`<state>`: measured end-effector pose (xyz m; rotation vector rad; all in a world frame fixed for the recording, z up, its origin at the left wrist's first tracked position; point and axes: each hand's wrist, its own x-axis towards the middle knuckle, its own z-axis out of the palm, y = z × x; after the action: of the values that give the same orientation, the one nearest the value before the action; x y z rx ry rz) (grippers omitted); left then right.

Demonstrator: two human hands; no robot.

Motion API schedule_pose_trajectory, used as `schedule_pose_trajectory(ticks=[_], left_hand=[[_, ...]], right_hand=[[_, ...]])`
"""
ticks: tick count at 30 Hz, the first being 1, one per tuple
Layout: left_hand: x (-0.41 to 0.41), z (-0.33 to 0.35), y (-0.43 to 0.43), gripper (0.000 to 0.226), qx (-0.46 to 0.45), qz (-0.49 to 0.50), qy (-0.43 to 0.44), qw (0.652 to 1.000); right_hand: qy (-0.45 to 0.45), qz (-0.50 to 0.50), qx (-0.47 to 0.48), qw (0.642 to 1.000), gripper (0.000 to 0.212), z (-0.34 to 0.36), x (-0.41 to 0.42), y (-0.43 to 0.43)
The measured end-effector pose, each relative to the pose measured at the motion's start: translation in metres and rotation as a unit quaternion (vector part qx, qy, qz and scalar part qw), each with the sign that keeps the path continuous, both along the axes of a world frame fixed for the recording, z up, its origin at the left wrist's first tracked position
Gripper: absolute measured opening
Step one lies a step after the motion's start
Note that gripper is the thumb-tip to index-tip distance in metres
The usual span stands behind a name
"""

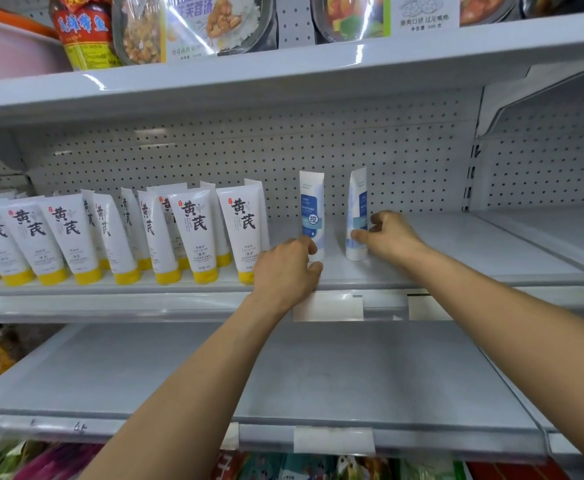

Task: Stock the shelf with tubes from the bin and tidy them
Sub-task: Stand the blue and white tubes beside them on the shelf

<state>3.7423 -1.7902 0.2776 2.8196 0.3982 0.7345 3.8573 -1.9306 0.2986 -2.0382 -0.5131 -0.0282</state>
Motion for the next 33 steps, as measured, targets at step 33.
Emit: schedule_pose_trajectory(ticks=[33], left_hand=[[-0.406, -0.211, 0.321, 0.036, -0.18, 0.25, 0.209, 0.928]], right_hand=[[-0.126, 0.365, -0.315, 0.867, 0.039, -0.224, -0.33, 0.31]])
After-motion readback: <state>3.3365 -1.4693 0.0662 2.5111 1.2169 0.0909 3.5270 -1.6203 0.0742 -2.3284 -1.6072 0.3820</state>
